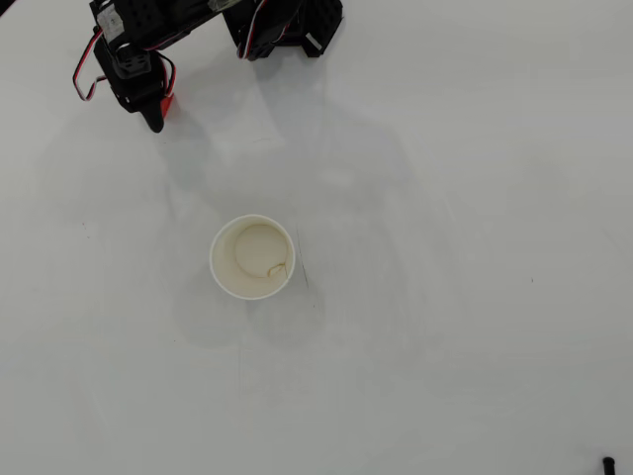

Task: Grasp a red cube and put it in the cup.

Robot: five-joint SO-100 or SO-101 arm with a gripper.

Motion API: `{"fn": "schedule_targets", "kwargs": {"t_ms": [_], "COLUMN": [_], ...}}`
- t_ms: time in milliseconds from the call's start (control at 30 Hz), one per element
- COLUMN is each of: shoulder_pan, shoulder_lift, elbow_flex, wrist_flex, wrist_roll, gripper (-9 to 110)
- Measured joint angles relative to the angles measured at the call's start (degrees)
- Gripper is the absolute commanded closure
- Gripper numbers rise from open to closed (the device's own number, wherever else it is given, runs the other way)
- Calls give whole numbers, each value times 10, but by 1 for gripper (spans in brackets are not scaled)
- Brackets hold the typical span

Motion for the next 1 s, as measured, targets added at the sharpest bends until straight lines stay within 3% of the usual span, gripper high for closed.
{"fn": "schedule_targets", "kwargs": {"t_ms": [833,1000], "shoulder_pan": [0,0], "shoulder_lift": [0,0], "elbow_flex": [0,0], "wrist_flex": [79,79], "wrist_roll": [-40,-40], "gripper": [74,89]}}
